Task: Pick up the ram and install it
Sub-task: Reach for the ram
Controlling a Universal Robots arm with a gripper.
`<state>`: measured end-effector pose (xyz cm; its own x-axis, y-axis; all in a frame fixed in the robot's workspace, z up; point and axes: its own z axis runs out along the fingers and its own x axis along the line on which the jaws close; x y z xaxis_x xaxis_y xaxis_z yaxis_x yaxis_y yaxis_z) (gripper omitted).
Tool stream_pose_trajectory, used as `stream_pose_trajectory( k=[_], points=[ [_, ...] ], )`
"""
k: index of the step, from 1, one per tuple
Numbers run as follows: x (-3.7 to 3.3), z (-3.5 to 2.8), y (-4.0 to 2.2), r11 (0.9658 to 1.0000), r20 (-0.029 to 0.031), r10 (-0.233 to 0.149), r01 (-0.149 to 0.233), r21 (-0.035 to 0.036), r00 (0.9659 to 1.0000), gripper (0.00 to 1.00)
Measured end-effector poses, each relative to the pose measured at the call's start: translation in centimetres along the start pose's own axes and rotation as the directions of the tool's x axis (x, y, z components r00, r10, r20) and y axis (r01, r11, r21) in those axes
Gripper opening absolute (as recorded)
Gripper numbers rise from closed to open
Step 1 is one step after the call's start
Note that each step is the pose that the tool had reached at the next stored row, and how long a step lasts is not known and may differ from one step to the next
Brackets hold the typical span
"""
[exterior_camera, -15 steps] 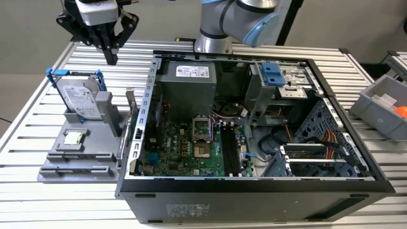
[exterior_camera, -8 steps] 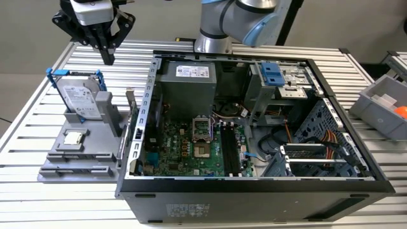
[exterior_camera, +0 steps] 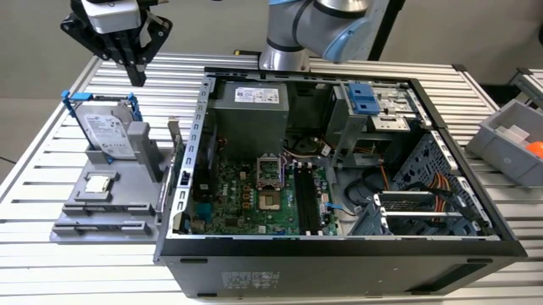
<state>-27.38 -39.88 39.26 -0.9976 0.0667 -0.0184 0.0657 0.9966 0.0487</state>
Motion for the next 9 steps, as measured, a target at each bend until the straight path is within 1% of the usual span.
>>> stream_pose_trajectory(
  k=[9],
  points=[
    [0.86, -0.02, -0.06, 1.0000, 0.0000, 0.000, 0.000, 0.0000, 1.0000, 0.00]
  ],
)
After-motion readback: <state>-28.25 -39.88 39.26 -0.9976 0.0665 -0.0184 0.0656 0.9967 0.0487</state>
